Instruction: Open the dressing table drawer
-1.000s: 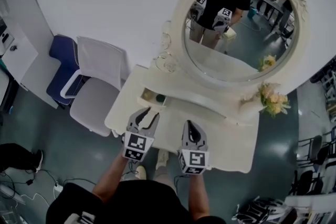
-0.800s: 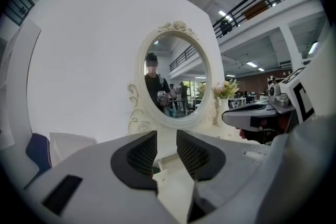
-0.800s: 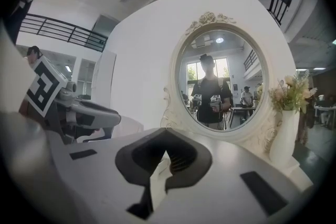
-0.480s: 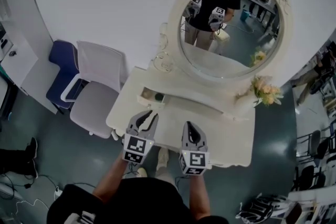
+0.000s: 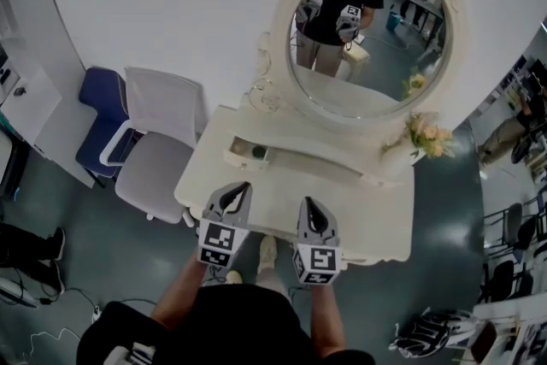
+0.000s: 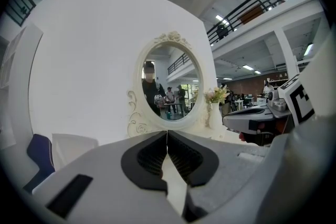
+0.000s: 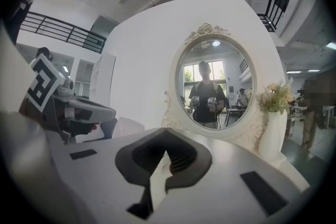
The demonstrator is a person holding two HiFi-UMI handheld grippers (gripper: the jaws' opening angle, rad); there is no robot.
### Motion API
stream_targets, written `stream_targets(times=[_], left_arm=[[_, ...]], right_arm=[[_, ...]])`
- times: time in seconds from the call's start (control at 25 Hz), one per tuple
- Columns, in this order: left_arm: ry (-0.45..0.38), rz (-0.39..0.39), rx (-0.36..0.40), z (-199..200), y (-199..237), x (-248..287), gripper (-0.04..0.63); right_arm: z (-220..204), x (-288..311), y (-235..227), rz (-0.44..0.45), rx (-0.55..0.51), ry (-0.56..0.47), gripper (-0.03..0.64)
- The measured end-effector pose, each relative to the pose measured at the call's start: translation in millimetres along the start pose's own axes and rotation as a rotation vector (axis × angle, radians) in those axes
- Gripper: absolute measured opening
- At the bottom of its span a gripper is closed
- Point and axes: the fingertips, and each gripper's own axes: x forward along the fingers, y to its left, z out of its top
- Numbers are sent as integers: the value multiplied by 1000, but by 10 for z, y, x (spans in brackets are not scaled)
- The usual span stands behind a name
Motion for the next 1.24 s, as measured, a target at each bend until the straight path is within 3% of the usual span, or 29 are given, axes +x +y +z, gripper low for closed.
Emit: stream_targets(times=[1.24], left_arm=[[6,-8,8,11,35,117,5]], right_arm=[[7,117,-5,5,-1,11,-3]])
